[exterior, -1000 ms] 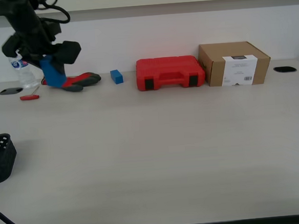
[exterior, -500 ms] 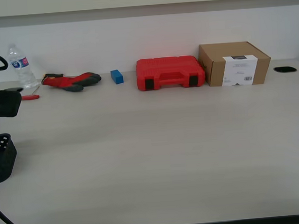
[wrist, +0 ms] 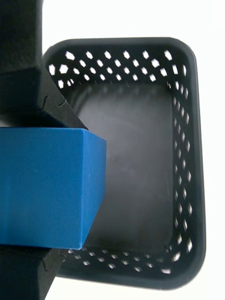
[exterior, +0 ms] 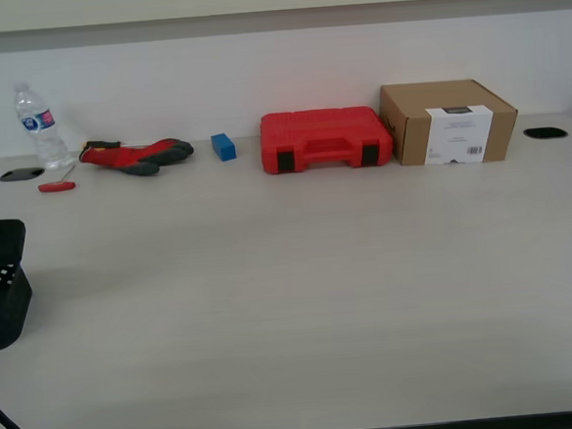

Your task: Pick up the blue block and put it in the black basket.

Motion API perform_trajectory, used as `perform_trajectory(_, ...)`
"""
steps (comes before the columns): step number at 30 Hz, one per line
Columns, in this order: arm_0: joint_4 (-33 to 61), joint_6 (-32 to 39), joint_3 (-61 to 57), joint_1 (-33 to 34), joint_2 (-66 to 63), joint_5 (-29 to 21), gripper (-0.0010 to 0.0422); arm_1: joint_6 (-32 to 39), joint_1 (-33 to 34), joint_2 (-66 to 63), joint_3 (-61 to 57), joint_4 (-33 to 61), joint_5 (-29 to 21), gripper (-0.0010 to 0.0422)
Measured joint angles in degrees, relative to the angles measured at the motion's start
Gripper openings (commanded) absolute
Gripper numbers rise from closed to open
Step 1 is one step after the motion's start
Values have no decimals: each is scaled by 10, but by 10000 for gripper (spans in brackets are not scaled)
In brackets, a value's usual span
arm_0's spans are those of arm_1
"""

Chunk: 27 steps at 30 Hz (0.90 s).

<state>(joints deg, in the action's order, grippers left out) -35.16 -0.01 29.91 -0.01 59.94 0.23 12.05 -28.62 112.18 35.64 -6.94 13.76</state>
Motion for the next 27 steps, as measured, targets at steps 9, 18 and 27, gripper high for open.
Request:
perform_trajectory(9, 0, 0, 0, 0, 0, 0, 0, 25, -10, 19, 69, 78, -56, 84)
perform_trajectory(18, 0, 0, 0, 0, 0, 0, 0, 19, -30, 19, 104, 130, -27, 349)
perform_trajectory(27, 0, 0, 0, 0, 0, 0, 0, 0, -33, 12, 104, 141, -67, 64)
